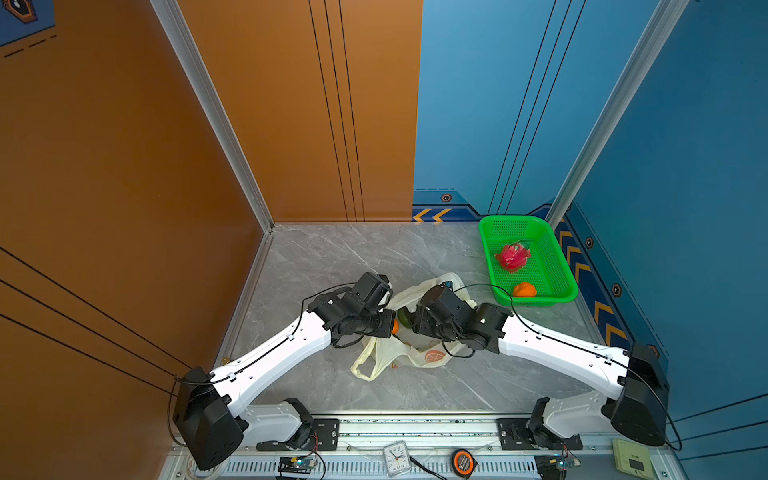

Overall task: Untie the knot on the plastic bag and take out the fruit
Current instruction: 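Close the right gripper on the dark avocado and lift it, then carry the avocado to the green basket and release it with the right gripper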

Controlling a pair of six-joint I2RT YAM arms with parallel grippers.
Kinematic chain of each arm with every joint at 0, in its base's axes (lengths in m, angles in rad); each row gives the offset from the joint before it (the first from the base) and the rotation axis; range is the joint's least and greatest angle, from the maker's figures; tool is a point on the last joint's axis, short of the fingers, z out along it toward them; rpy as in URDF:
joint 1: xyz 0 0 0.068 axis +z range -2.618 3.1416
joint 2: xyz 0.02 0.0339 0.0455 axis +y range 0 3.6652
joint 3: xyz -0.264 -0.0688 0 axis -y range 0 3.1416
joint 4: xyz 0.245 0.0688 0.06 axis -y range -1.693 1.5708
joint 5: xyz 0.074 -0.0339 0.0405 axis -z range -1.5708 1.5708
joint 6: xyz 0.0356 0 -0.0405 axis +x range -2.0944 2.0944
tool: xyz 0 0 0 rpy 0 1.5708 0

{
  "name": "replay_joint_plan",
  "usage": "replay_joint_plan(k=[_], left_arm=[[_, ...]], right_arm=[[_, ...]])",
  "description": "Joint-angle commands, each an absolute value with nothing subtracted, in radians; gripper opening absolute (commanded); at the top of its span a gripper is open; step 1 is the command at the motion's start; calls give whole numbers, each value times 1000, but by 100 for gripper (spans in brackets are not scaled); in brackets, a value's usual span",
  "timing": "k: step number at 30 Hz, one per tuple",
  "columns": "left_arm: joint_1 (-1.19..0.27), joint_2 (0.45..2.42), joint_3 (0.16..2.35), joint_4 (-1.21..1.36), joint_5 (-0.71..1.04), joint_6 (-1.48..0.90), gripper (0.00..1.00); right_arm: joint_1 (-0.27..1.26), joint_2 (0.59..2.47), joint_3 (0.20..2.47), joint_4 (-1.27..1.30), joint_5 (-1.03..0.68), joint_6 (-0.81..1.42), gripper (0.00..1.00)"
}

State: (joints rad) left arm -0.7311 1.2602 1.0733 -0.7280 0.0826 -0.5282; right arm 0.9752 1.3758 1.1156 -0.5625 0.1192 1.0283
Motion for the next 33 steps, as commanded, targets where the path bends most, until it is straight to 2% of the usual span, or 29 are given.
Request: replay_joint_plan(k=[1,9,19,27,33], left_arm=[[-718,1263,1092,-733,59,-526,1],[-709,1275,1119,-729,59,-522,1],[-700,1286,1161,-717,73,-512,1],[-689,1280,1143,-717,81,-508,1],[-687,1272,1133,-718,79,-508,1]], right_arm=[[989,1321,1180,-666,108,1003,46],[1017,1323,1238,-725,24,987,46],[1070,1427,1195,-695,-69,962,46],[1100,1386,1249,-745,-28,974,45],[1038,1318,1343,-827,-14,955,45]])
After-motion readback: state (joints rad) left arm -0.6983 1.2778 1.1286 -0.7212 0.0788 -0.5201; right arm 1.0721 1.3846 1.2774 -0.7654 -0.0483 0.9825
